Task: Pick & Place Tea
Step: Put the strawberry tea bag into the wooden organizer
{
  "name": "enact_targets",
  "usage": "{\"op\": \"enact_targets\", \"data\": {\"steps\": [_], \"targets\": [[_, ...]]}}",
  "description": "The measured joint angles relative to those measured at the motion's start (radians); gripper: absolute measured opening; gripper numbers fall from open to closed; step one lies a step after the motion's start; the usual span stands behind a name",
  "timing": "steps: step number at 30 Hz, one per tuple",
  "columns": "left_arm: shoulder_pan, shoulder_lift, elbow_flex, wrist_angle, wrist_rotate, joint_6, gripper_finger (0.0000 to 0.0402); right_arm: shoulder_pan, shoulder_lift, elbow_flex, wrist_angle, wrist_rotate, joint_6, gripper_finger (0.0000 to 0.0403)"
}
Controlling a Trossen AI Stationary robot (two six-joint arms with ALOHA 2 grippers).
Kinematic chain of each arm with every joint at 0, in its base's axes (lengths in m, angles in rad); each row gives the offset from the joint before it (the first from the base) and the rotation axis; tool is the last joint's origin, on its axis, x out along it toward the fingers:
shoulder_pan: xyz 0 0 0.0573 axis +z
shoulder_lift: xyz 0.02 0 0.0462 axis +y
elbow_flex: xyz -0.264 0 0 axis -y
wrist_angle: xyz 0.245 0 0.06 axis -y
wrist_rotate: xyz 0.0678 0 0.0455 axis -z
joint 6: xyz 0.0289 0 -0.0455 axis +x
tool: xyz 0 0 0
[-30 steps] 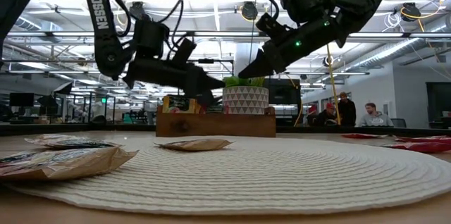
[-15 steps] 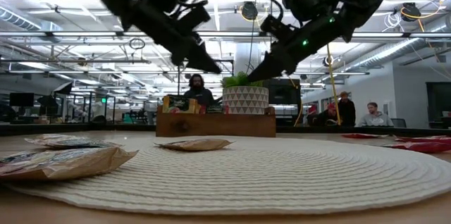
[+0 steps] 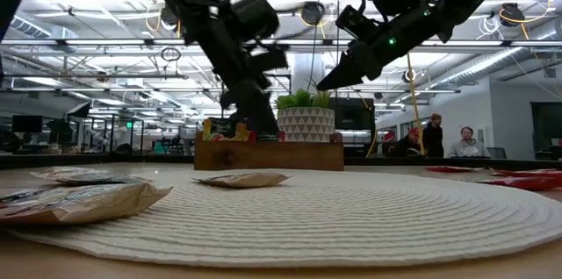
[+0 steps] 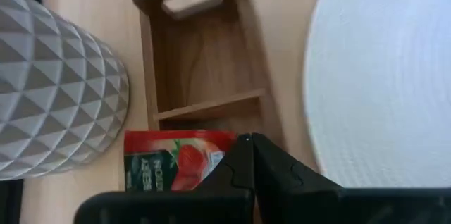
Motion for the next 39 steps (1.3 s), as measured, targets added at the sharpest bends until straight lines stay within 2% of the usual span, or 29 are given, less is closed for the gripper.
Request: {"op": "enact_targets", "data": {"steps": [10, 25, 32, 39], "targets": [[0.017, 0.116, 0.149, -0.179, -0.049, 0.027, 0.0001, 0.000, 0.000, -0.015, 0.000, 0.000, 0.001, 0.0061], [0.044, 0.161, 0.156, -0.220, 0.002, -0.027, 0.0000, 0.000, 0.000, -0.015, 0.008, 0.000, -0.007, 0.0061], [0.031, 0.163, 0.155, -0.210, -0.169, -0.046, 0.0000, 0.000, 0.000, -0.015, 0.008, 0.000, -0.002, 0.0061], [-0.008, 0.163, 0.155, -0.196, -0.175, -0.046, 0.0001, 0.000, 0.000, -0.015, 0.008, 0.000, 0.000, 0.0061]]}}
